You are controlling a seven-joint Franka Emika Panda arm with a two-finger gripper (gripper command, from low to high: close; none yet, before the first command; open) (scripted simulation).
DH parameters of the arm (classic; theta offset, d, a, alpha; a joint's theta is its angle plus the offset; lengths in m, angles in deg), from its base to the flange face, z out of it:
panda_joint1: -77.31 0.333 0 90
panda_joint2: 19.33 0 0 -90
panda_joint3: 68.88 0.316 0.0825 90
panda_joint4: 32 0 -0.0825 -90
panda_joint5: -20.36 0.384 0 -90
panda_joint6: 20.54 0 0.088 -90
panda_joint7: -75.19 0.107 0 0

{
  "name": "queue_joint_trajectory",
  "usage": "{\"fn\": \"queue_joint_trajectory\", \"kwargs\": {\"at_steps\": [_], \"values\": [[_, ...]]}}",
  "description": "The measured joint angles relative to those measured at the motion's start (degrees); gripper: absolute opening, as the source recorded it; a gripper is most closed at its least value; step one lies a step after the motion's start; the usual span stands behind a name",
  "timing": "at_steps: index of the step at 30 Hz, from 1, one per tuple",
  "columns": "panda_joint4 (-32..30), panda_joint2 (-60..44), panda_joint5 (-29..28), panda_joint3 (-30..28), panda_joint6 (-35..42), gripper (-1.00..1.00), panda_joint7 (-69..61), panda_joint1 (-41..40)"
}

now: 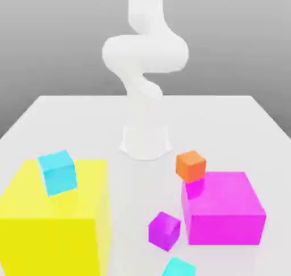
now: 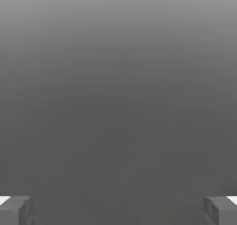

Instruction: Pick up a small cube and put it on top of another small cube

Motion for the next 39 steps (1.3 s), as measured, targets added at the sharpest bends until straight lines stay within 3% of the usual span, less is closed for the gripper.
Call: {"fn": "queue_joint_trajectory", "kwargs": {"at_steps": [15,22,29,33,34,39], "values": [[-0.12,-31.61,-9.78,9.51,-8.65,0.00,23.00,-6.98],[-0.26,-45.83,-12.00,9.94,-12.91,0.00,32.00,-6.31],[-0.64,-59.01,-8.94,10.63,-17.87,0.00,37.25,-5.28],[0.79,-67.25,-10.88,8.40,-23.70,0.00,39.64,-3.34],[1.16,-69.03,-11.52,7.71,-25.05,-1.00,40.14,-2.78],[1.16,-69.03,-11.53,7.72,-25.20,-1.00,40.16,-2.78]]}}
